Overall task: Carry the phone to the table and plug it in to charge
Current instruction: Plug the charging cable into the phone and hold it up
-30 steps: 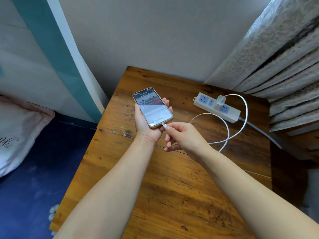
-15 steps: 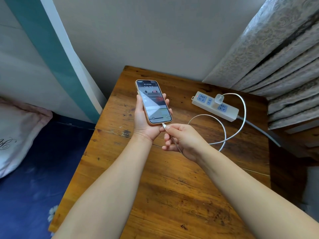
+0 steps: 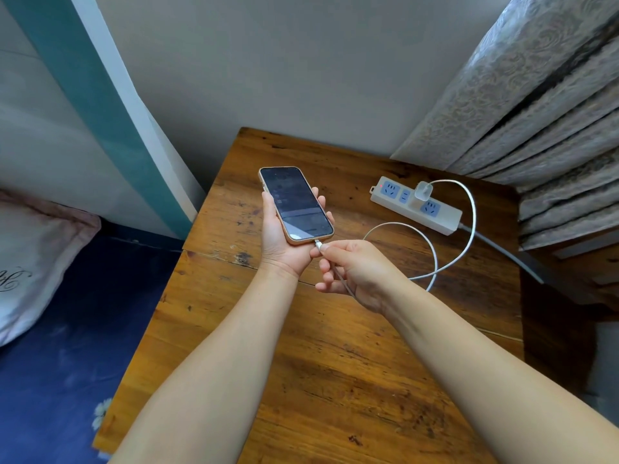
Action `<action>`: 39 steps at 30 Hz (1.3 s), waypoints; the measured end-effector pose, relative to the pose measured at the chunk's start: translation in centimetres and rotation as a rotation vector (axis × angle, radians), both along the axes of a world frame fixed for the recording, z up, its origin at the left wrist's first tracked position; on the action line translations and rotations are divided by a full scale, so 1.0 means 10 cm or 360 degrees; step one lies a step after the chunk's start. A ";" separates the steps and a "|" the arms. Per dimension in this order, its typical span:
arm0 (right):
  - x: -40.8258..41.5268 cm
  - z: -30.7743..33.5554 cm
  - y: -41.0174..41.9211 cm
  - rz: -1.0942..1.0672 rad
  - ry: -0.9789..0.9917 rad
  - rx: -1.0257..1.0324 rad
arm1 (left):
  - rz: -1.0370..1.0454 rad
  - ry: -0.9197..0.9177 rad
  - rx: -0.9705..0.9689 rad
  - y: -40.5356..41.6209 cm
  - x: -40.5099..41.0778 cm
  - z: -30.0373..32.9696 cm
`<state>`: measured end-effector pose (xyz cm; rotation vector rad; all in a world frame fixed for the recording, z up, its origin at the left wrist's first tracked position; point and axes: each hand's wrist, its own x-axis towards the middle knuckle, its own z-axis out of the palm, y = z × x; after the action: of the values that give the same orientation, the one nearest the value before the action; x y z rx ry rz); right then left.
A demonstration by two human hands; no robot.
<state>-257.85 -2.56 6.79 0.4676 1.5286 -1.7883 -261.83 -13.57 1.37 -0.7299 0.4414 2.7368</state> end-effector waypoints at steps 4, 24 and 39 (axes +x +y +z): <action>0.01 -0.02 -0.01 -0.0088 -0.0019 0.0021 | 0.0009 -0.0035 0.0029 0.02 0.01 0.00; 0.05 0.02 0.05 -0.0064 0.0027 0.0007 | -0.0031 -0.0040 0.0007 0.06 0.07 0.01; 0.01 -0.07 0.00 -0.0207 0.0069 0.0060 | -0.0137 0.0066 -0.0199 0.10 0.02 -0.01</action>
<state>-257.76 -2.56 6.14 0.5615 1.5962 -1.8821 -261.60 -12.55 1.30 -0.6685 0.6430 2.6669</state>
